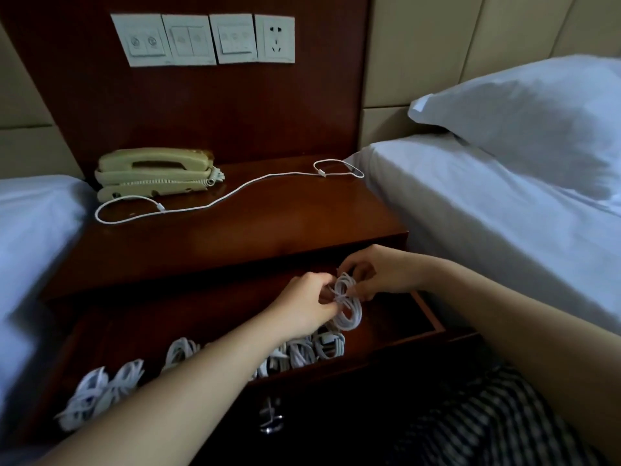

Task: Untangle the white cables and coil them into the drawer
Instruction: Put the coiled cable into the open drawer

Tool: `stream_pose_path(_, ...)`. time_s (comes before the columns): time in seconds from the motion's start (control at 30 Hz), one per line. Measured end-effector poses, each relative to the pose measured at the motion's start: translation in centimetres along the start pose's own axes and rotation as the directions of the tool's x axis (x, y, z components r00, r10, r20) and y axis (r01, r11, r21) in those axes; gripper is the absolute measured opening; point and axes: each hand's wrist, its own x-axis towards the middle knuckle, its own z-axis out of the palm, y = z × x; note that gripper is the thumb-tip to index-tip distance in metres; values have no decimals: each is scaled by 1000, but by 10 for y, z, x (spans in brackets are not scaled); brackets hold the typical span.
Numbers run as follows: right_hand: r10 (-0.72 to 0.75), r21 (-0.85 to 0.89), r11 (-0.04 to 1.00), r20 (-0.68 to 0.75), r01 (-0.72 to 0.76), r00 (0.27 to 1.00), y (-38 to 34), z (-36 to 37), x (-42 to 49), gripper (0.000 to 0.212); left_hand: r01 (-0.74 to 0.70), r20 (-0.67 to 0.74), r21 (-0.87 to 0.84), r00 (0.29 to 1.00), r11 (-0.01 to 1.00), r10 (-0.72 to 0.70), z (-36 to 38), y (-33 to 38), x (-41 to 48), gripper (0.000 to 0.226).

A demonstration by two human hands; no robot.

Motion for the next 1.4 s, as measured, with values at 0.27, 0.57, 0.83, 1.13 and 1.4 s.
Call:
stream_pose_path(0.27,58,26,998,165,-63,985,19,10,3,26,26,64,162,997,986,-36,13,-12,2,24)
stream_pose_path(0.57,155,-124,985,302,-122,941,14,15,6,12,1,188,219,981,976,-43,19,-14,1,27)
stream_pose_path(0.83,63,-358,934,136,-10,989,-4,6,11,18,-29,174,309,984,951,-26,-1,-6,0,30)
stream_pose_path(1.13,-334,-271,934,-439,232,834,-43,-2,48,10,-57,-169,242,981,969,100,-89,-11,-7,22)
stream_pose_path(1.4,-272,-314,934,-311,172,911,-70,27,114,39,348,-492,373,860,860,-134,-137,-93,-4,47)
